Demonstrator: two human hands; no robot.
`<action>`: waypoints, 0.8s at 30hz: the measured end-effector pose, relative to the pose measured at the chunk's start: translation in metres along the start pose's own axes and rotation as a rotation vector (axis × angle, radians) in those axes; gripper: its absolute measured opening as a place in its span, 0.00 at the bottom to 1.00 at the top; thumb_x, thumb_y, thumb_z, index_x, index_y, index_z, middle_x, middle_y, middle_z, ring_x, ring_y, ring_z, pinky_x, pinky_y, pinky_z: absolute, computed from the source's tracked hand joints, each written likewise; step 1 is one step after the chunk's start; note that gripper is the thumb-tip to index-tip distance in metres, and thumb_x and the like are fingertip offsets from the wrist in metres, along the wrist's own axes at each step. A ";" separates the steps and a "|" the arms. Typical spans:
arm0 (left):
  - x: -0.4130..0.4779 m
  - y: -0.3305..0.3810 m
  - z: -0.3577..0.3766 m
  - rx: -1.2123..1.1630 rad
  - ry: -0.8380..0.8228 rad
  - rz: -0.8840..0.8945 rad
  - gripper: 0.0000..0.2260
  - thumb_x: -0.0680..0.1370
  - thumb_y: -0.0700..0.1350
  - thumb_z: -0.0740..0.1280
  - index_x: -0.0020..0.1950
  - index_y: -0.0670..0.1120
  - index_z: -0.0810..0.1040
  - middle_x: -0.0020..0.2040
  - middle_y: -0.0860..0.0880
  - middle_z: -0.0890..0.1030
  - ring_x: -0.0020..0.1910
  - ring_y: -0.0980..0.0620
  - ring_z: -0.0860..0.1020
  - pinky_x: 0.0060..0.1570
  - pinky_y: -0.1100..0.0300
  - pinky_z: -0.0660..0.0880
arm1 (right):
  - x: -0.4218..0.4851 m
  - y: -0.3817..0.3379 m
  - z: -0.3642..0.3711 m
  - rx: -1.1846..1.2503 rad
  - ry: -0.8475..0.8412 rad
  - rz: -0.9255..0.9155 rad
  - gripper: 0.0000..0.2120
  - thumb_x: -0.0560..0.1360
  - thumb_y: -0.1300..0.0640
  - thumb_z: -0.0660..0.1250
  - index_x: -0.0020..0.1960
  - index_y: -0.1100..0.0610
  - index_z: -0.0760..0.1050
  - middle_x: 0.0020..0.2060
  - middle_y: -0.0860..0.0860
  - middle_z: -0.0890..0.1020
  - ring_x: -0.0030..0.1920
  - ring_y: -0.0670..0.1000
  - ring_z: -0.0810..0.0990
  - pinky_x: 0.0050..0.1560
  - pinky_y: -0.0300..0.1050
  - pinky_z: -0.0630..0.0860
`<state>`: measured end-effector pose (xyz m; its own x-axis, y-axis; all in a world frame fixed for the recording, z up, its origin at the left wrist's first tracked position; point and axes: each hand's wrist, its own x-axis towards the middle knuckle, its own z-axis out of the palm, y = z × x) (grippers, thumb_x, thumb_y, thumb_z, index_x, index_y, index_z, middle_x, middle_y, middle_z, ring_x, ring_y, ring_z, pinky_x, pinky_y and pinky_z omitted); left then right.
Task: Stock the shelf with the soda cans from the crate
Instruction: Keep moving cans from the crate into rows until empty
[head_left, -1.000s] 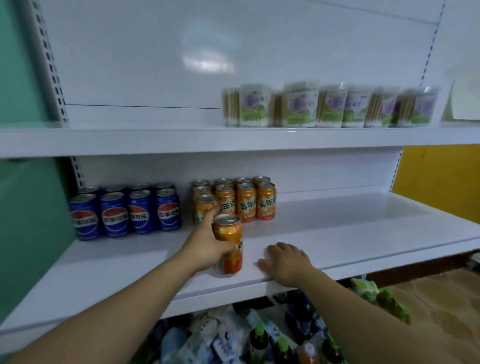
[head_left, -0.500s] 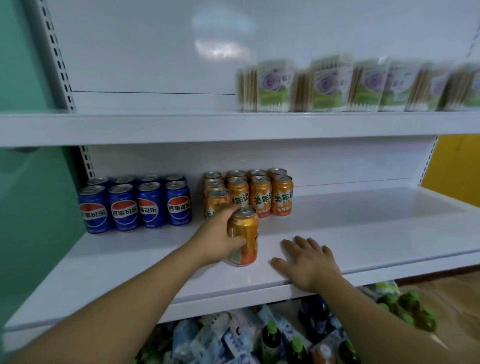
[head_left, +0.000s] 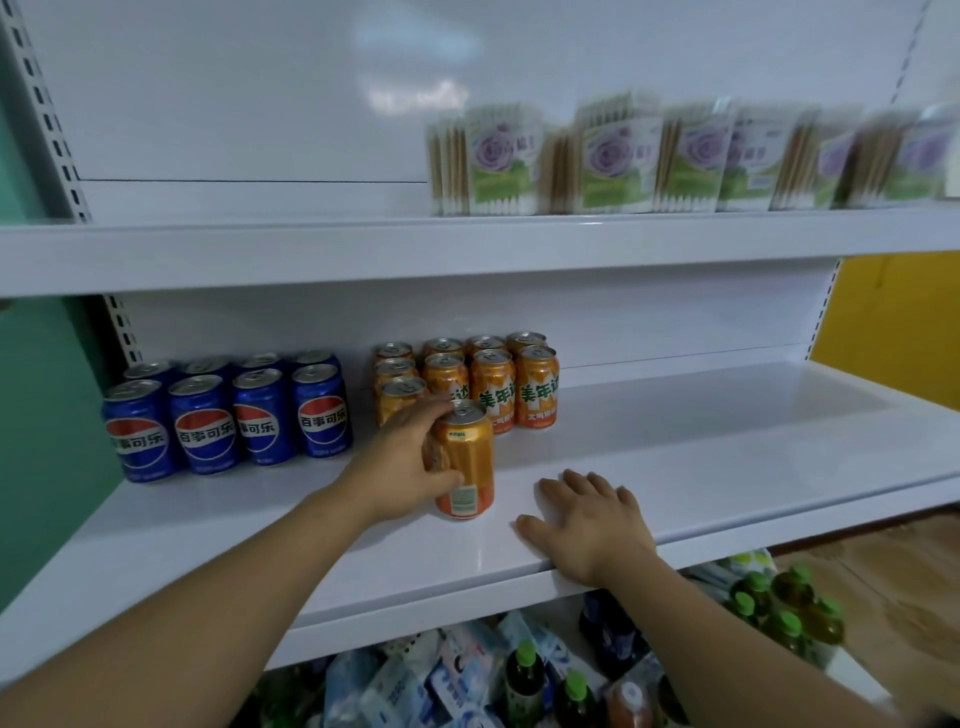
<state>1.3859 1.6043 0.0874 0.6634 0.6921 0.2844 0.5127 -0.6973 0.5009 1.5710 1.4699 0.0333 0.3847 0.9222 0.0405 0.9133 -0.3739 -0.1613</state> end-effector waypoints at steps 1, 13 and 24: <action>0.001 0.001 0.001 0.025 0.020 0.015 0.38 0.70 0.51 0.75 0.75 0.57 0.59 0.75 0.53 0.61 0.72 0.50 0.64 0.67 0.49 0.69 | 0.000 0.000 -0.001 0.002 0.001 0.001 0.29 0.76 0.31 0.48 0.71 0.45 0.64 0.74 0.50 0.63 0.73 0.55 0.58 0.70 0.57 0.56; 0.013 0.002 0.007 0.360 0.217 0.175 0.32 0.71 0.55 0.72 0.72 0.49 0.66 0.71 0.49 0.68 0.71 0.47 0.63 0.69 0.51 0.59 | -0.004 -0.002 -0.004 0.034 0.006 0.009 0.29 0.76 0.32 0.50 0.71 0.46 0.65 0.74 0.50 0.64 0.73 0.55 0.59 0.71 0.56 0.55; 0.039 -0.004 0.006 0.593 0.119 0.114 0.33 0.75 0.61 0.65 0.76 0.52 0.57 0.77 0.53 0.59 0.77 0.50 0.49 0.73 0.44 0.38 | -0.005 -0.002 -0.005 0.051 0.009 0.009 0.29 0.76 0.32 0.51 0.71 0.46 0.65 0.73 0.50 0.65 0.73 0.54 0.58 0.71 0.55 0.55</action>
<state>1.4129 1.6334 0.0918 0.6840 0.5997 0.4154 0.6808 -0.7293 -0.0680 1.5684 1.4657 0.0382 0.3939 0.9179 0.0481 0.9020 -0.3760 -0.2121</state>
